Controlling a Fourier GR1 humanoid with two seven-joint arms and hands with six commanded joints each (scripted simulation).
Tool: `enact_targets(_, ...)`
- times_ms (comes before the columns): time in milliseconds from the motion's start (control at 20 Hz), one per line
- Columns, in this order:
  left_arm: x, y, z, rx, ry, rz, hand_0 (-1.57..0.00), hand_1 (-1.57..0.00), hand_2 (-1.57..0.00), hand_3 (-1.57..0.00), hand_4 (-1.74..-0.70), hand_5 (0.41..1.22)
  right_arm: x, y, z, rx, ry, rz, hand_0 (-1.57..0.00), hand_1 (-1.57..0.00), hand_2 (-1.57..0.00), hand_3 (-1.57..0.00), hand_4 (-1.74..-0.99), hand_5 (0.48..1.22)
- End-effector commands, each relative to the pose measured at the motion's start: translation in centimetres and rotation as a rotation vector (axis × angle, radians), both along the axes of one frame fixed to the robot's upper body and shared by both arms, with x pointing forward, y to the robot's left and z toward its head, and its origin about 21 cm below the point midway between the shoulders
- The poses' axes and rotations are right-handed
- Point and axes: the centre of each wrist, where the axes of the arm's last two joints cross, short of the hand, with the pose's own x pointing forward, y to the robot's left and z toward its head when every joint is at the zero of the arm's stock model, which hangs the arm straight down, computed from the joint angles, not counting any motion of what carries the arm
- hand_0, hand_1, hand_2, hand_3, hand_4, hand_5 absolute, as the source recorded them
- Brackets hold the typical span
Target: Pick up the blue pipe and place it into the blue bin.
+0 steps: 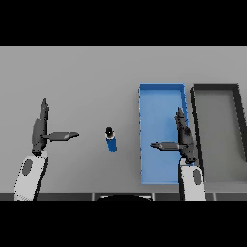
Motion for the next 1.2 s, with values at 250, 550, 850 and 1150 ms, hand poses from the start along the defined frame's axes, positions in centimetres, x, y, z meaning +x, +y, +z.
enact_targets(250, 0.3, -0.1, 0.1, 0.002, -0.002, 0.000, 0.00, 0.00, 0.00, 0.00, -1.07, 0.591, -0.2, -0.1, 0.1, 0.001, -0.005, -0.001, 0.00, 0.00, 0.00, 0.00, -1.225, 0.617)
enact_targets(550, -0.2, 3.2, 2.0, 0.151, 0.035, -0.397, 0.00, 0.00, 0.00, 0.00, -1.08, 0.591, -2.5, -0.7, 1.2, -0.241, -0.093, 0.145, 0.00, 0.00, 0.00, 0.00, -1.215, 0.618)
enact_targets(850, -1.6, 2.8, 2.1, 0.133, 0.039, -0.557, 0.00, 0.00, 0.00, 0.00, -1.10, 0.583, -2.3, -0.5, 1.2, -0.283, -0.082, 0.131, 0.00, 0.00, 0.00, 0.00, -1.187, 0.600)
enact_targets(1150, -3.5, -1.6, 1.0, 0.103, 0.102, -0.770, 0.00, 0.00, 0.00, 0.00, -1.16, 0.497, -2.3, -0.5, 1.3, -0.287, -0.087, 0.155, 0.00, 0.00, 0.00, 0.00, -1.208, 0.612)
